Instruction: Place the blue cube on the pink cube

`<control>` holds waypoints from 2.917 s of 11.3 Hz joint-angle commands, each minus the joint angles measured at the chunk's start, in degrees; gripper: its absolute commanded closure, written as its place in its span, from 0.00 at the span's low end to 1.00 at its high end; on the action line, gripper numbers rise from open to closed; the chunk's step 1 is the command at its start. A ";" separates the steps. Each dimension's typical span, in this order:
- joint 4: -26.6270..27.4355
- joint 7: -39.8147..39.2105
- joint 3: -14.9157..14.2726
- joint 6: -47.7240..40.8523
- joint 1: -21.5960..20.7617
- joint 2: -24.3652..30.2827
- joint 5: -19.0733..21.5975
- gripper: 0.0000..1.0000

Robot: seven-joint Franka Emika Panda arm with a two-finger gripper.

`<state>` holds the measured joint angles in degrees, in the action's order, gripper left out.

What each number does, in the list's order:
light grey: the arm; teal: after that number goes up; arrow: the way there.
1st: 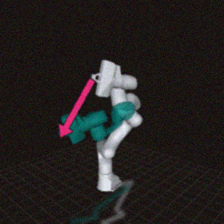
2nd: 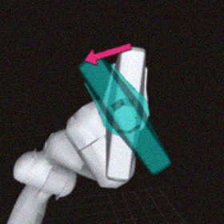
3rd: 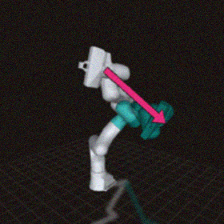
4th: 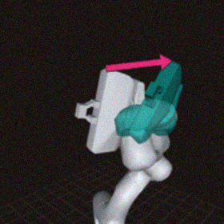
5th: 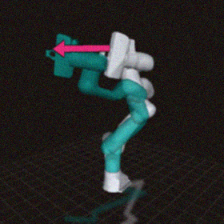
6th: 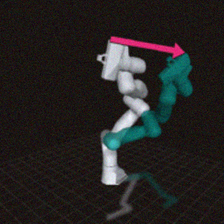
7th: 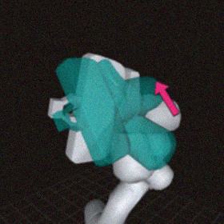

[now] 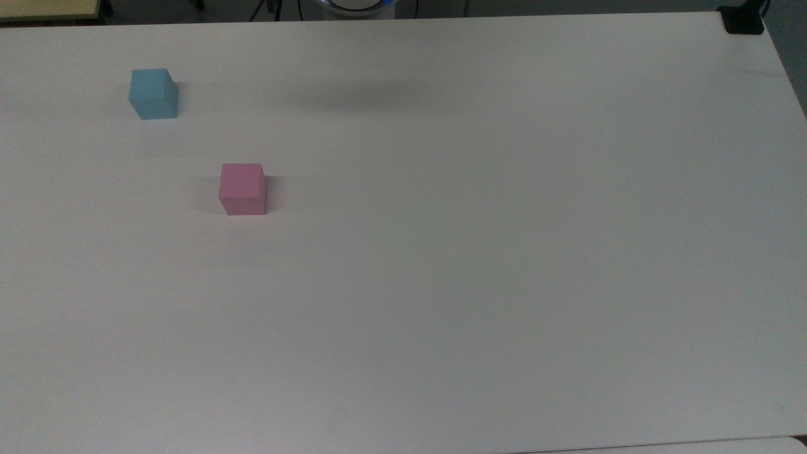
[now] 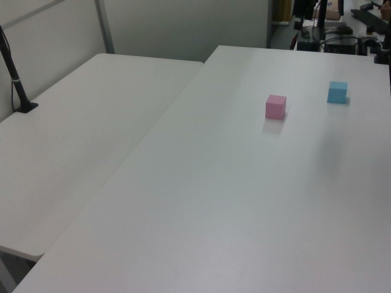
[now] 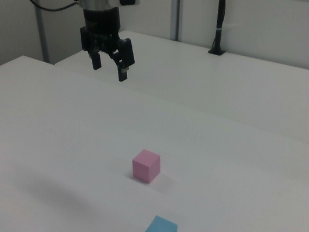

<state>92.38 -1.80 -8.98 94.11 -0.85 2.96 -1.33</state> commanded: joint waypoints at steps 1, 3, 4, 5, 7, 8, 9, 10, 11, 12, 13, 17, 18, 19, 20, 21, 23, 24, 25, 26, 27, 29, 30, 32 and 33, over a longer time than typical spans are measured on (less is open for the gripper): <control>1.40 0.47 -0.16 0.03 -0.64 1.26 -0.60 0.00; 1.40 0.48 -0.16 0.02 -0.64 1.26 -0.60 0.00; 1.40 0.48 -0.16 0.02 -0.64 1.26 -0.60 0.00; 1.40 0.48 -0.16 0.02 -0.64 1.26 -0.60 0.00; 1.40 0.48 -0.16 0.02 -0.64 1.26 -0.60 0.00; 1.40 0.48 -0.16 0.02 -0.64 1.26 -0.60 0.00; 1.40 0.48 -0.16 0.02 -0.64 1.26 -0.60 0.00; 1.40 0.48 -0.16 0.02 -0.64 1.26 -0.60 0.00; 1.40 0.39 -0.16 0.02 -0.64 1.26 -0.60 0.00; 1.49 -0.05 -0.16 -0.32 -0.47 1.26 -0.60 0.00; 1.49 -0.40 -0.25 -0.94 -0.12 1.26 -0.78 0.00; 1.66 -32.32 -0.95 -12.89 6.10 1.00 -4.63 0.00; 3.75 -36.13 -0.95 -13.07 8.30 0.91 -5.34 0.00; 5.78 -36.43 -0.95 -12.90 9.80 1.08 -5.44 0.00; 8.41 -36.44 -0.95 -12.46 11.38 1.17 -5.53 0.00; 11.83 -36.79 -1.30 -8.98 12.88 1.09 -6.22 0.00; 20.78 -36.88 -5.41 5.92 13.24 1.09 -6.40 0.00; 23.96 -37.22 -6.31 12.87 13.33 0.48 -6.49 0.00; 26.16 -38.71 -7.88 19.64 13.33 -1.18 -6.49 0.00; 27.23 -40.03 -9.29 24.24 13.33 -2.42 -6.49 0.00; 27.33 -41.17 -10.43 26.37 13.33 -3.47 -6.49 0.00; 27.50 -42.06 -11.41 26.74 14.20 -5.41 -6.32 0.00; 27.85 -42.06 -11.41 27.00 15.25 -6.29 -6.14 0.00; 28.12 -41.36 -11.41 30.15 16.31 -9.01 -5.09 0.00; 28.21 -41.01 -11.41 31.04 16.32 -9.72 -3.52 0.00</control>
<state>119.47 -42.63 -20.16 121.39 15.06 -4.99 -6.93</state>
